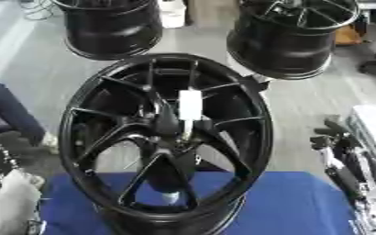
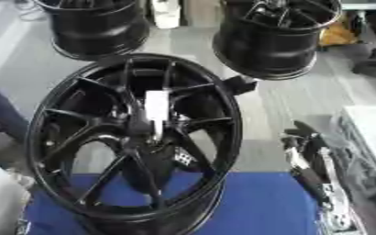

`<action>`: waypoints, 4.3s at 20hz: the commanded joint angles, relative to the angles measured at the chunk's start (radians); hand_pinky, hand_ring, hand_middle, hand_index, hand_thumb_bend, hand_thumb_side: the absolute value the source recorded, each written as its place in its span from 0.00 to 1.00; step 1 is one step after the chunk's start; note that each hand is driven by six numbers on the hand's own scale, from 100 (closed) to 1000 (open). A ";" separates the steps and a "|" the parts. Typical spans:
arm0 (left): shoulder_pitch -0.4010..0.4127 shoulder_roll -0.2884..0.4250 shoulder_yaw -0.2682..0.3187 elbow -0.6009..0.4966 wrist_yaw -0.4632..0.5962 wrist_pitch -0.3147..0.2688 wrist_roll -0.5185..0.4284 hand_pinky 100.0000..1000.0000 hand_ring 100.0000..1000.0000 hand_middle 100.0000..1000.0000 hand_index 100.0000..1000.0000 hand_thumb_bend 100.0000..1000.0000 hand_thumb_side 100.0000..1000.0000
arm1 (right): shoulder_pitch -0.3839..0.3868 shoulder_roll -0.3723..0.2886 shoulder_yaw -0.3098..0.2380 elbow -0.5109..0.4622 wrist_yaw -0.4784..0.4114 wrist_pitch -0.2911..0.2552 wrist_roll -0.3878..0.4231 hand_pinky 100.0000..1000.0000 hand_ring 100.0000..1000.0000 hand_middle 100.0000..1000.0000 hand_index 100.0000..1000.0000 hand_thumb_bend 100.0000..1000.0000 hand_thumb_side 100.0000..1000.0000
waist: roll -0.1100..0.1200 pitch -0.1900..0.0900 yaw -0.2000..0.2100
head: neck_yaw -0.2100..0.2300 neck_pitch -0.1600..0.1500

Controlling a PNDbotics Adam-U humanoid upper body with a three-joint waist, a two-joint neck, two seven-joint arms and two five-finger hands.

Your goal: Pull the pin out of the wheel hub.

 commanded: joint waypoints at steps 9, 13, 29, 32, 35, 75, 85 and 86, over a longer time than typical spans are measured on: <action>-0.008 0.008 0.008 -0.021 0.010 0.001 0.002 0.62 0.62 0.60 0.72 0.53 0.67 | -0.004 -0.008 -0.003 -0.010 0.009 0.004 0.004 0.67 0.68 0.69 0.87 0.00 0.44 | 0.001 -0.018 -0.001 | -0.003 -0.006; -0.006 0.010 0.007 -0.018 0.008 0.004 0.000 0.62 0.62 0.60 0.72 0.53 0.67 | -0.016 -0.055 0.003 -0.028 0.004 0.003 0.022 0.68 0.70 0.72 0.89 0.00 0.41 | -0.001 -0.022 0.001 | -0.002 0.002; 0.004 0.032 -0.012 -0.009 -0.001 0.007 -0.019 0.62 0.62 0.60 0.71 0.52 0.67 | -0.509 -0.706 0.342 -0.135 -0.205 0.201 0.551 0.77 0.81 0.86 0.96 0.00 0.35 | -0.025 -0.042 0.030 | -0.060 0.011; 0.006 0.034 -0.012 -0.008 -0.001 0.006 -0.021 0.62 0.62 0.60 0.71 0.52 0.67 | -0.608 -0.684 0.398 -0.061 -0.150 0.221 0.633 0.77 0.81 0.87 0.97 0.00 0.42 | -0.027 -0.045 0.031 | -0.062 0.011; 0.007 0.034 -0.013 -0.007 -0.001 0.006 -0.021 0.62 0.62 0.60 0.71 0.52 0.67 | -0.629 -0.674 0.408 -0.035 -0.135 0.213 0.653 0.78 0.82 0.87 0.97 0.00 0.58 | -0.028 -0.046 0.032 | -0.064 0.012; 0.007 0.028 -0.022 0.003 -0.003 0.005 -0.030 0.62 0.62 0.59 0.71 0.53 0.67 | -0.919 -0.256 0.581 0.303 0.442 0.030 0.927 0.80 0.81 0.79 0.98 0.00 0.64 | -0.017 -0.051 0.059 | -0.113 0.023; 0.004 0.027 -0.022 0.003 -0.003 0.006 -0.030 0.62 0.62 0.59 0.71 0.53 0.68 | -0.919 -0.251 0.578 0.308 0.449 0.008 0.919 0.70 0.60 0.55 0.95 0.00 0.22 | -0.017 -0.049 0.063 | -0.115 0.019; 0.004 0.027 -0.022 0.003 -0.002 0.006 -0.030 0.62 0.62 0.59 0.71 0.53 0.68 | -0.920 -0.251 0.578 0.307 0.448 0.006 0.913 0.69 0.57 0.51 0.95 0.00 0.22 | -0.018 -0.048 0.063 | -0.115 0.018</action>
